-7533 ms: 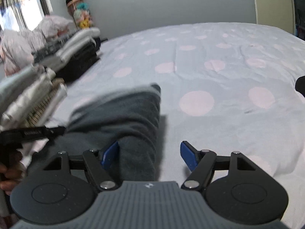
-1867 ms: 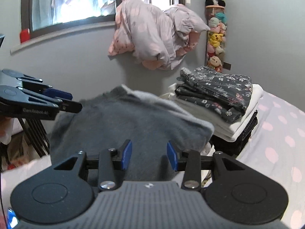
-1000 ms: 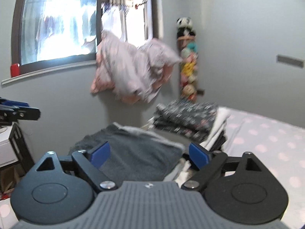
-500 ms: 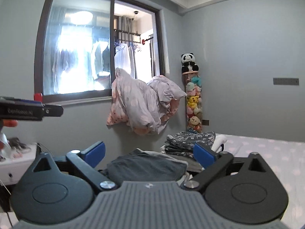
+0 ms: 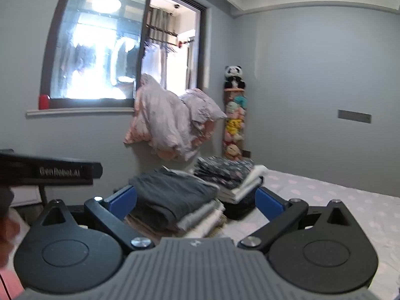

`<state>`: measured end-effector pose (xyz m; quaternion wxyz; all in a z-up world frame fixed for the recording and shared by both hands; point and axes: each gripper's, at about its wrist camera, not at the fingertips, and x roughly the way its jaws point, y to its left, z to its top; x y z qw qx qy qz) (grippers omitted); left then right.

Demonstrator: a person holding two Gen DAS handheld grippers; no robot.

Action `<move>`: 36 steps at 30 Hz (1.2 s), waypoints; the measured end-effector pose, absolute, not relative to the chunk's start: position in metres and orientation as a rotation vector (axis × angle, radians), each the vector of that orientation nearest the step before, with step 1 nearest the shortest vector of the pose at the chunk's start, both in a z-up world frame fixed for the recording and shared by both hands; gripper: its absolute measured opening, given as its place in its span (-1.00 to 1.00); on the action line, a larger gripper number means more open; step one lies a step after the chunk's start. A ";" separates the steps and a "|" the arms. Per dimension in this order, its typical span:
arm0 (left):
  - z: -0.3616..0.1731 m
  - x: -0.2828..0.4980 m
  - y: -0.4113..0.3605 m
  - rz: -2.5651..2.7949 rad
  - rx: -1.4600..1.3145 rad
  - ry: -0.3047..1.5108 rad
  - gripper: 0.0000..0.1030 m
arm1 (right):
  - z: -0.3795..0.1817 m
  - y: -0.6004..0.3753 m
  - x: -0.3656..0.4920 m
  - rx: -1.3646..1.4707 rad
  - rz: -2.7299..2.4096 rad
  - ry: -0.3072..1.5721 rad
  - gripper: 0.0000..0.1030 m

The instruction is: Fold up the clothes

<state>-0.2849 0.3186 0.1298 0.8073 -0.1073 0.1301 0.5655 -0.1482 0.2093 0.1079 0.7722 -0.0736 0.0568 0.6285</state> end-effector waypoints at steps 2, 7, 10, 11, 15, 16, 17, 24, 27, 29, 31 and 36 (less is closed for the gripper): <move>0.119 -0.281 0.309 1.219 -0.267 0.281 0.80 | 0.102 0.202 -0.144 -0.168 1.349 0.143 0.98; 0.094 -0.276 0.303 1.173 -0.263 0.341 0.80 | 0.083 0.186 -0.135 -0.202 1.283 0.182 0.98; 0.078 -0.274 0.299 1.186 -0.267 0.372 0.80 | 0.072 0.182 -0.132 -0.226 1.255 0.205 0.98; 0.074 -0.274 0.301 1.189 -0.266 0.383 0.80 | 0.069 0.182 -0.131 -0.232 1.247 0.216 0.98; 0.063 -0.276 0.304 1.182 -0.294 0.407 0.80 | 0.058 0.190 -0.130 -0.257 1.228 0.261 0.98; 0.061 -0.277 0.305 1.186 -0.302 0.410 0.80 | 0.056 0.193 -0.130 -0.262 1.227 0.268 0.98; 0.059 -0.279 0.307 1.187 -0.309 0.414 0.80 | 0.054 0.196 -0.130 -0.266 1.226 0.275 0.98; 0.041 -0.285 0.319 1.196 -0.360 0.455 0.80 | 0.041 0.216 -0.138 -0.303 1.238 0.317 0.98; 0.035 -0.286 0.323 1.192 -0.383 0.471 0.80 | 0.036 0.221 -0.142 -0.322 1.240 0.332 0.98; 0.034 -0.287 0.323 1.193 -0.384 0.477 0.80 | 0.033 0.224 -0.144 -0.331 1.241 0.344 0.98; 0.033 -0.287 0.323 1.193 -0.386 0.483 0.80 | 0.031 0.228 -0.145 -0.336 1.244 0.354 0.98; 0.035 -0.288 0.322 1.194 -0.388 0.479 0.79 | 0.027 0.233 -0.147 -0.349 1.249 0.368 0.98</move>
